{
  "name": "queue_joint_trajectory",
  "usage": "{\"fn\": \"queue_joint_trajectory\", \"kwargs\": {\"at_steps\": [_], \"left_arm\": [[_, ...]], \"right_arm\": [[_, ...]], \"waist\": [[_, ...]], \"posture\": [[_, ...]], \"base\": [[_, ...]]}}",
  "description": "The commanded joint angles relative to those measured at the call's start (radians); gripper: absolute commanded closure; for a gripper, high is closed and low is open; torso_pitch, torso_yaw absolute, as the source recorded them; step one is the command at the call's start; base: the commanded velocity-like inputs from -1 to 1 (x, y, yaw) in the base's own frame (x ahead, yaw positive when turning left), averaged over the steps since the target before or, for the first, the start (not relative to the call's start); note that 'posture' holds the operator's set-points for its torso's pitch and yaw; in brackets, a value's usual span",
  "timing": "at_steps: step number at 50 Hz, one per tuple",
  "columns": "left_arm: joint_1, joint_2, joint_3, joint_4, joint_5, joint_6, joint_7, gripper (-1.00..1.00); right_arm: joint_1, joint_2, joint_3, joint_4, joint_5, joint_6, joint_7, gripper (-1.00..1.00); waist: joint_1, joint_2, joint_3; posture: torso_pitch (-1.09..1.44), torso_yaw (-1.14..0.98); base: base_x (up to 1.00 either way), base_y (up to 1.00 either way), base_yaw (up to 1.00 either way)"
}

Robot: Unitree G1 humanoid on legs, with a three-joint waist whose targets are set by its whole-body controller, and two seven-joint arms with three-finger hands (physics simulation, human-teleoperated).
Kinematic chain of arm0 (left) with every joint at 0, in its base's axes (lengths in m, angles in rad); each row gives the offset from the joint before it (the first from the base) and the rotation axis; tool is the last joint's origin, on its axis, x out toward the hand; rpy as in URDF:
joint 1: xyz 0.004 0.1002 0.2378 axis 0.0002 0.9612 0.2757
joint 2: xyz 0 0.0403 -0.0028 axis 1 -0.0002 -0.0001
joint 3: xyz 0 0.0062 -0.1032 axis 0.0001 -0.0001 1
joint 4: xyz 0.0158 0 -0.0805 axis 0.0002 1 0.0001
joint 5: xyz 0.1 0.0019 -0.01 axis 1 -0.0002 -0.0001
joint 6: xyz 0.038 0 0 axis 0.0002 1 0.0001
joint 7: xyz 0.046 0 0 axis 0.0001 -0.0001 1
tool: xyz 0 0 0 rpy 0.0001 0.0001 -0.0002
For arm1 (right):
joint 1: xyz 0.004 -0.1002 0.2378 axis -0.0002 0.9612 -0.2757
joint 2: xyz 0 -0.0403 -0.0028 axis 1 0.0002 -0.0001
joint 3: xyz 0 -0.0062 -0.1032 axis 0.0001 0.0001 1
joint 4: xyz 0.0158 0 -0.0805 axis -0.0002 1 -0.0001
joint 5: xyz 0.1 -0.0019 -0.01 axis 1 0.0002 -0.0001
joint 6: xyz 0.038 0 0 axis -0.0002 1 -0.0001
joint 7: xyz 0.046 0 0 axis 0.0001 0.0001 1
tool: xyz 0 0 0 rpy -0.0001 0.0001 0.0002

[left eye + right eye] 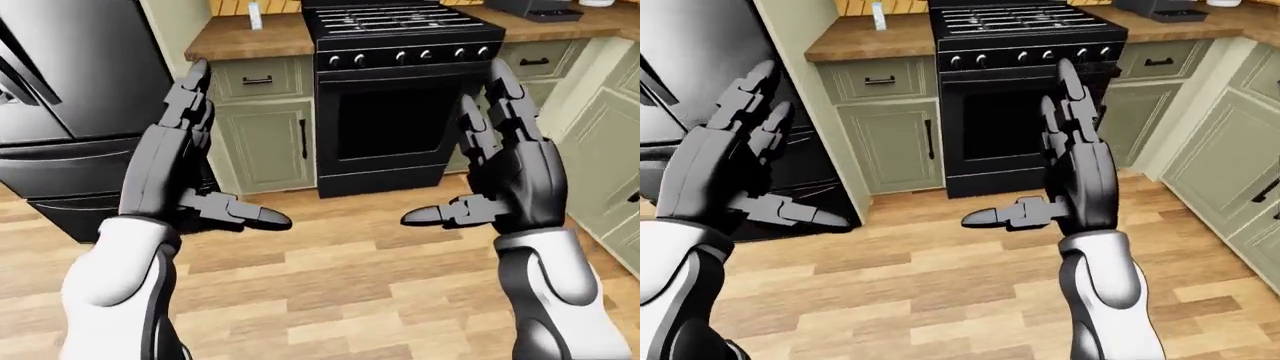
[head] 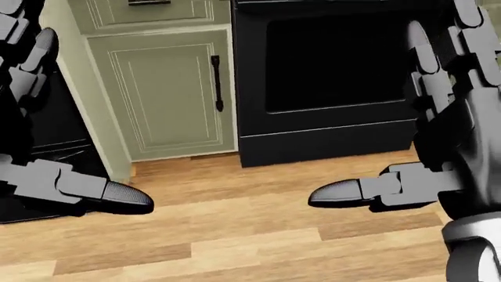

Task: Move the drinks to the dining counter.

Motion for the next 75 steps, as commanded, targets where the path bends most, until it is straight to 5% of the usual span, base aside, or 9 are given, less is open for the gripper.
{"fn": "queue_joint_trajectory", "kwargs": {"at_steps": [1,7,11,23,26,40,53,68,75], "left_arm": [[-0.027,0.009,0.008,-0.022,0.01,-0.017,0.007,-1.0],[-0.021,0.006,0.001,-0.025,0.013,-0.019,0.007,-1.0],[-0.021,0.004,0.0,-0.021,0.016,-0.024,0.005,-1.0],[-0.036,-0.001,-0.014,-0.017,0.034,-0.017,-0.001,-1.0],[-0.053,0.003,-0.019,-0.018,0.039,-0.002,-0.004,-1.0],[-0.091,0.001,-0.039,-0.018,0.06,0.02,-0.01,-1.0],[-0.08,-0.009,-0.03,-0.004,0.062,-0.008,-0.013,-1.0],[-0.098,-0.006,-0.036,-0.013,0.064,0.012,-0.014,-1.0],[-0.126,0.009,-0.01,0.012,0.052,0.011,-0.014,-1.0]], "right_arm": [[-0.028,-0.005,-0.006,-0.024,0.023,-0.017,0.0,-1.0],[-0.034,-0.009,-0.017,-0.029,0.05,-0.006,-0.017,-1.0],[-0.034,-0.018,-0.025,-0.026,0.062,-0.013,-0.023,-1.0],[-0.069,-0.049,-0.05,-0.041,0.076,0.018,-0.078,-1.0],[-0.084,-0.06,-0.063,-0.054,0.092,0.041,-0.084,-1.0],[-0.101,-0.085,-0.082,-0.074,0.128,0.061,-0.107,-1.0],[-0.106,-0.084,-0.07,-0.078,0.123,0.072,-0.113,-1.0],[-0.113,-0.08,-0.079,-0.083,0.178,0.094,-0.132,-1.0],[-0.13,-0.102,-0.043,-0.088,0.13,0.116,-0.135,-1.0]], "waist": [[0.022,0.023,-0.033],[0.012,-0.004,-0.025],[-0.024,-0.137,-0.048],[-0.053,-0.032,-0.023],[-0.047,0.078,-0.017],[0.012,-0.097,-0.049],[-0.035,0.034,-0.023],[-0.047,-0.069,-0.039],[-0.033,-0.013,-0.003]], "posture": [[0.0,0.0],[0.0,0.0],[0.0,0.0],[0.0,0.0],[0.0,0.0],[0.0,0.0],[0.0,0.0],[0.0,0.0],[0.0,0.0]], "base": [[0.0,0.0,0.98],[0.0,0.0,1.0],[0.0,0.0,1.0],[0.01,-0.01,0.15],[0.29,-0.25,0.0],[0.36,-0.31,0.0],[0.38,-0.31,0.0],[0.02,-0.06,-0.2],[0.0,-0.04,-0.57]]}}
